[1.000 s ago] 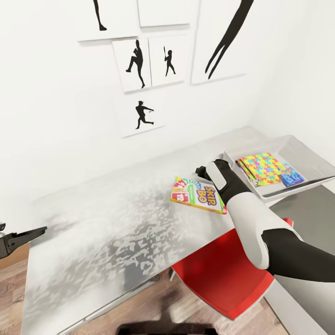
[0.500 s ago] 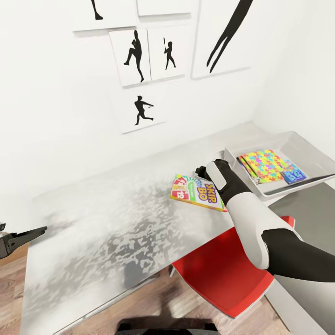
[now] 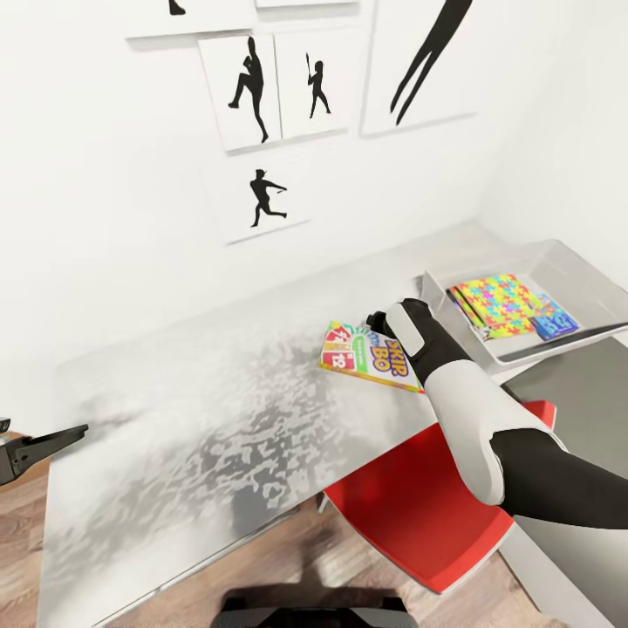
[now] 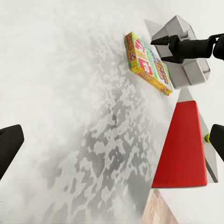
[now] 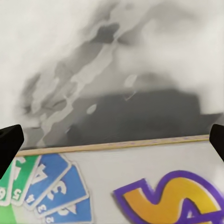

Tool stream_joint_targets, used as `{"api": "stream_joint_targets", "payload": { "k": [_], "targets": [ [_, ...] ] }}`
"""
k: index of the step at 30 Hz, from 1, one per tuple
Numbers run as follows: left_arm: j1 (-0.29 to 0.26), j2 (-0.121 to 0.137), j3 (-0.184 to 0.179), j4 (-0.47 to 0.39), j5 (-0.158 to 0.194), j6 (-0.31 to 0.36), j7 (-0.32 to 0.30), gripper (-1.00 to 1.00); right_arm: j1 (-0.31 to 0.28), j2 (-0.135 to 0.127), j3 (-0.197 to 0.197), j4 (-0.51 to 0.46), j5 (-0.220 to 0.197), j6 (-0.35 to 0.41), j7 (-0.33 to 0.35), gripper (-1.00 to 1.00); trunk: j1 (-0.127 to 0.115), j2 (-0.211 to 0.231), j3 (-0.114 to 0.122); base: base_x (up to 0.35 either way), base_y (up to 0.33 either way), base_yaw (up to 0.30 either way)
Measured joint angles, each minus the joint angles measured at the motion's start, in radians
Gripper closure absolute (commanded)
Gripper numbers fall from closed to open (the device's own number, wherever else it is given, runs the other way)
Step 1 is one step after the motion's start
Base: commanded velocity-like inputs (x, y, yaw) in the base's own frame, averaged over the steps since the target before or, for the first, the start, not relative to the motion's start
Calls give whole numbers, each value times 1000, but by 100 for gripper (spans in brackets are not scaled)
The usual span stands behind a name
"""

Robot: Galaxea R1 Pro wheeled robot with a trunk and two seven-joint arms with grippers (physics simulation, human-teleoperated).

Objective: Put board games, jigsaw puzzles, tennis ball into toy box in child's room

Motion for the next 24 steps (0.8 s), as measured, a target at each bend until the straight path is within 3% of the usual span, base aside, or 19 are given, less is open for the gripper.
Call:
{"api": "stream_joint_targets", "payload": {
  "k": [10, 18, 24],
  "targets": [
    [0, 0, 0, 2, 1, 0, 0, -100, 0, 1, 4, -4, 0, -1, 0, -100, 0, 0, -4, 0, 0, 0],
    [0, 0, 1, 3, 1, -1, 0, -100, 0, 1, 56, -6, 1, -1, 1, -100, 0, 0, -4, 0, 0, 0],
    [0, 0, 1, 3, 1, -1, 0, -100, 0, 1, 70, -7, 1, -1, 1, -100, 0, 0, -4, 0, 0, 0]
  ]
}}
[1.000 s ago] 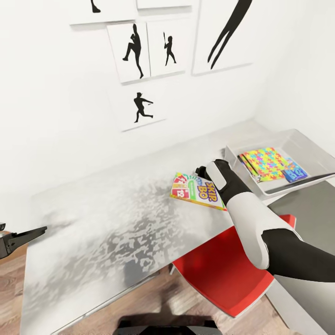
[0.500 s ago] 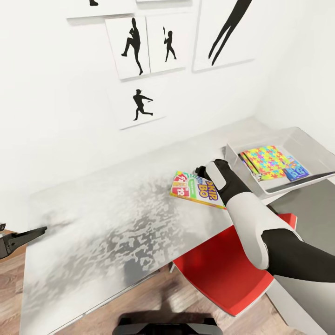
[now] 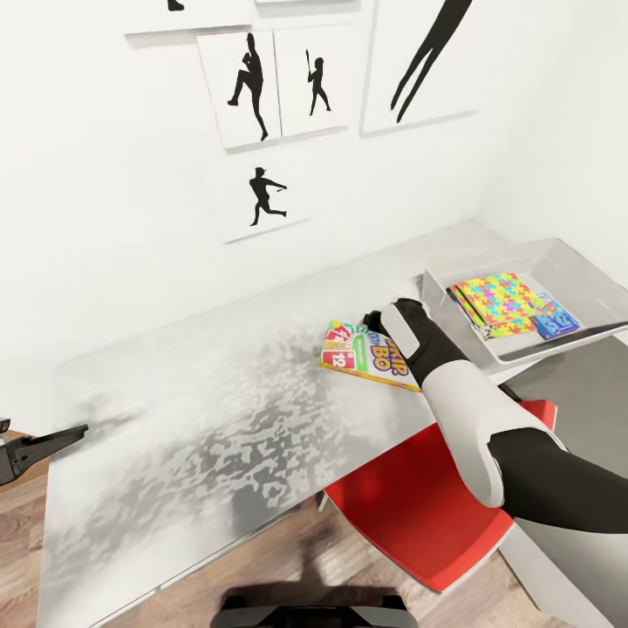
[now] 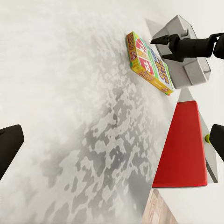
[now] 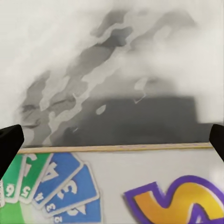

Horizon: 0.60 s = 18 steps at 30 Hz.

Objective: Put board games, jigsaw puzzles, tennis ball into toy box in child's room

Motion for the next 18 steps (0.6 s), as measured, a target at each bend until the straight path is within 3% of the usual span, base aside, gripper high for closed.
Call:
{"api": "stream_joint_targets", "payload": {
  "k": [7, 18],
  "targets": [
    [0, -2, 7, 3, 2, 1, 0, -100, 0, 7, 3, -2, 0, -6, 1, -100, 0, 0, 0, 0, 0, 0],
    [0, 1, 7, 3, 2, 1, 0, -100, 0, -3, 3, -3, -1, -6, 1, -100, 0, 0, 0, 0, 0, 0]
  ]
}}
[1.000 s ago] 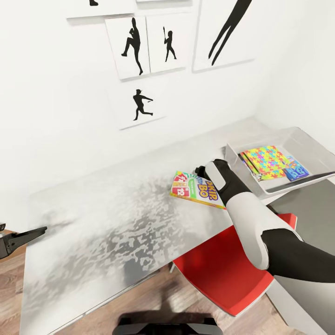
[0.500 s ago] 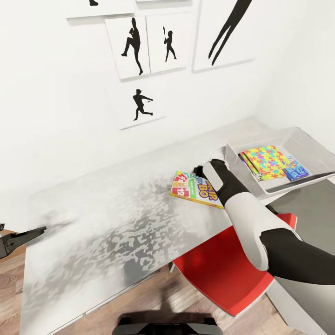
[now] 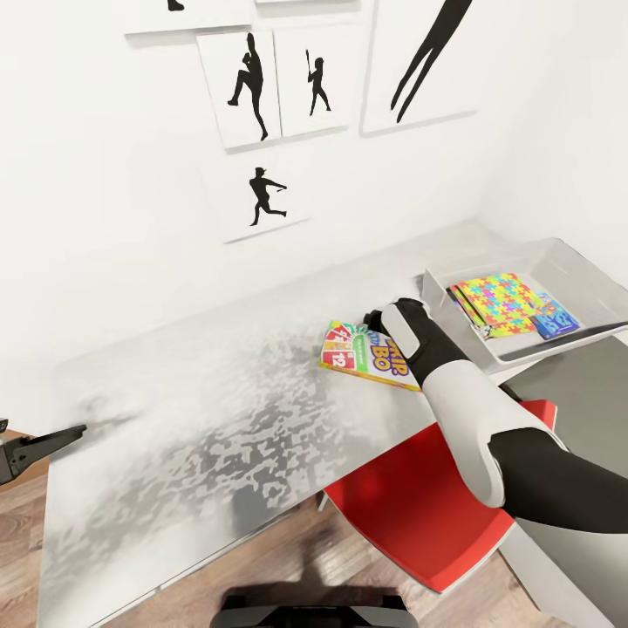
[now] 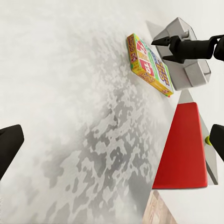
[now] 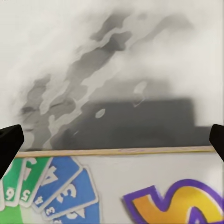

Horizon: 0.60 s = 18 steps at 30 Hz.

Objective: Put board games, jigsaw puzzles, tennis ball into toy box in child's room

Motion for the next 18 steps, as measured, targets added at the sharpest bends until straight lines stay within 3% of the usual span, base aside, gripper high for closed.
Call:
{"api": "stream_joint_targets", "payload": {
  "k": [6, 18],
  "targets": [
    [0, 0, 0, 0, 0, 0, 0, -100, 0, -2, 0, 0, 0, 0, 0, -100, 0, 0, 0, 16, 0, 0],
    [0, 0, 0, 0, 0, 0, 0, -100, 0, -2, -1, 0, 0, 1, 0, -100, 0, 0, 0, 112, 0, 0]
  ]
}}
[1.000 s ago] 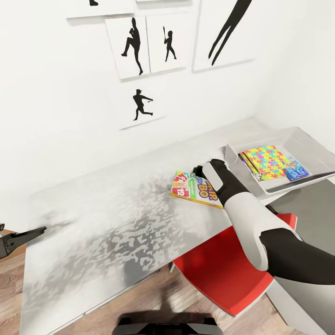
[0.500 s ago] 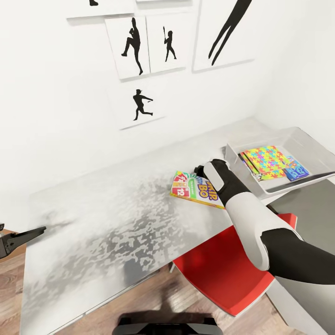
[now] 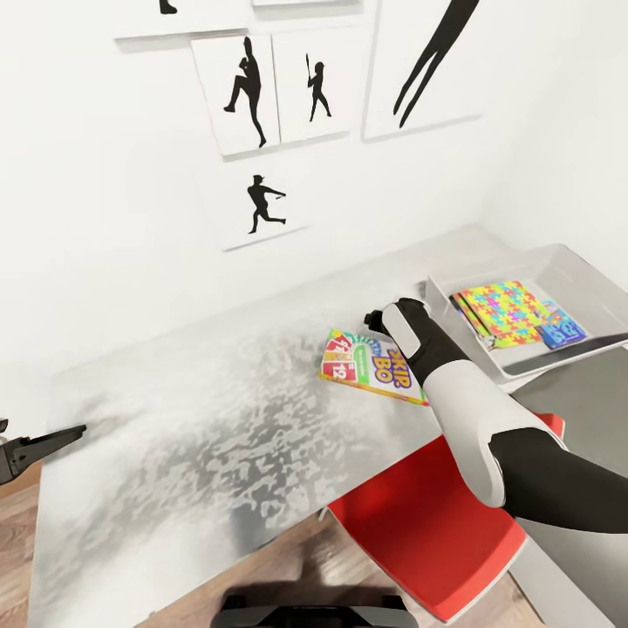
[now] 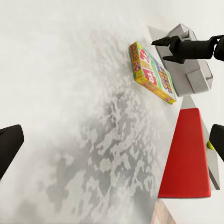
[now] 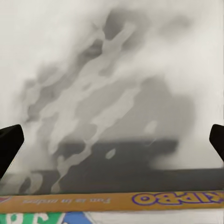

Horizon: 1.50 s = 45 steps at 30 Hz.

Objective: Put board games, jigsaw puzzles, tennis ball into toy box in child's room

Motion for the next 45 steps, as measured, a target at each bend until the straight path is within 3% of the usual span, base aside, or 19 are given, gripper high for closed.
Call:
{"api": "stream_joint_targets", "payload": {
  "k": [16, 45],
  "targets": [
    [0, 1, 0, 0, 0, 0, 0, -100, -1, 0, -1, 0, 0, 0, 0, -100, 0, 0, -3, 10, 0, 0],
    [0, 1, 0, 0, 0, 0, 0, -100, -2, 0, 0, 1, 1, 5, 0, -100, 0, 0, -48, 0, 0, 0]
  ]
}}
